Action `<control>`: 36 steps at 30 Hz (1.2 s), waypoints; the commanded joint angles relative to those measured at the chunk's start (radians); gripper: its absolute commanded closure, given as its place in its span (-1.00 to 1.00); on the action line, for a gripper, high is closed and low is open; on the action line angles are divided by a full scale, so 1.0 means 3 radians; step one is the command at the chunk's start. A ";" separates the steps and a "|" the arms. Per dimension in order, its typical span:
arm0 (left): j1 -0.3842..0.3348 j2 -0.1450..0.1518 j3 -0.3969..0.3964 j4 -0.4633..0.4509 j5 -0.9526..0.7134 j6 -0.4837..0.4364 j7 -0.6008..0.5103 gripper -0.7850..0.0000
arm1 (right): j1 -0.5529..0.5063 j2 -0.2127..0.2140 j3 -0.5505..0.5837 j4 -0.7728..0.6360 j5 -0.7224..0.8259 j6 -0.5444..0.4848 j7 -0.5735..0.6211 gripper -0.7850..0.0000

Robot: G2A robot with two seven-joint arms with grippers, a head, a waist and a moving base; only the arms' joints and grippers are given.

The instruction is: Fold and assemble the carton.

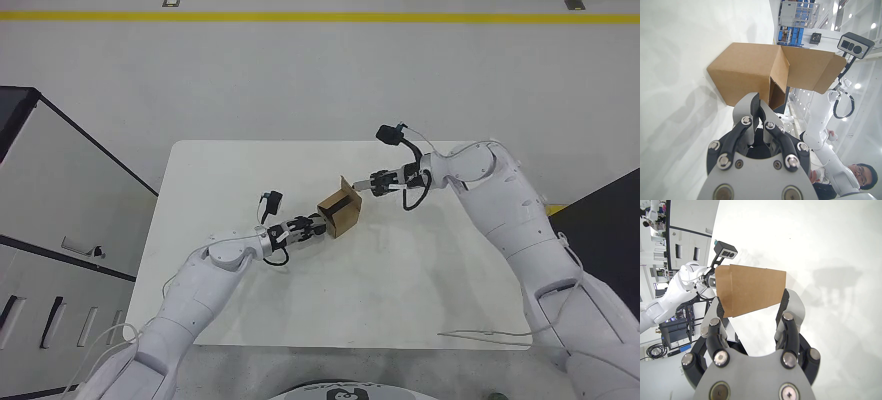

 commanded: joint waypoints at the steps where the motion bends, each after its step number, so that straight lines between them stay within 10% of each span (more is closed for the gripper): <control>1: 0.0003 0.0001 -0.0002 -0.0005 0.0005 0.0003 0.0002 1.00 | 0.0033 -0.0008 -0.0040 -0.0033 -0.0074 0.0018 -0.0001 -0.47; 13: -0.0002 -0.0009 0.0015 0.0007 0.0000 0.0007 -0.0021 1.00 | 0.0233 -0.0073 -0.0296 -0.0131 -0.0461 0.0141 0.0031 -0.03; 36: -0.0039 -0.0029 0.0032 0.0048 0.0009 0.0011 -0.0004 1.00 | 0.0363 -0.0132 -0.0318 0.0202 -0.0093 -0.0257 0.0076 0.02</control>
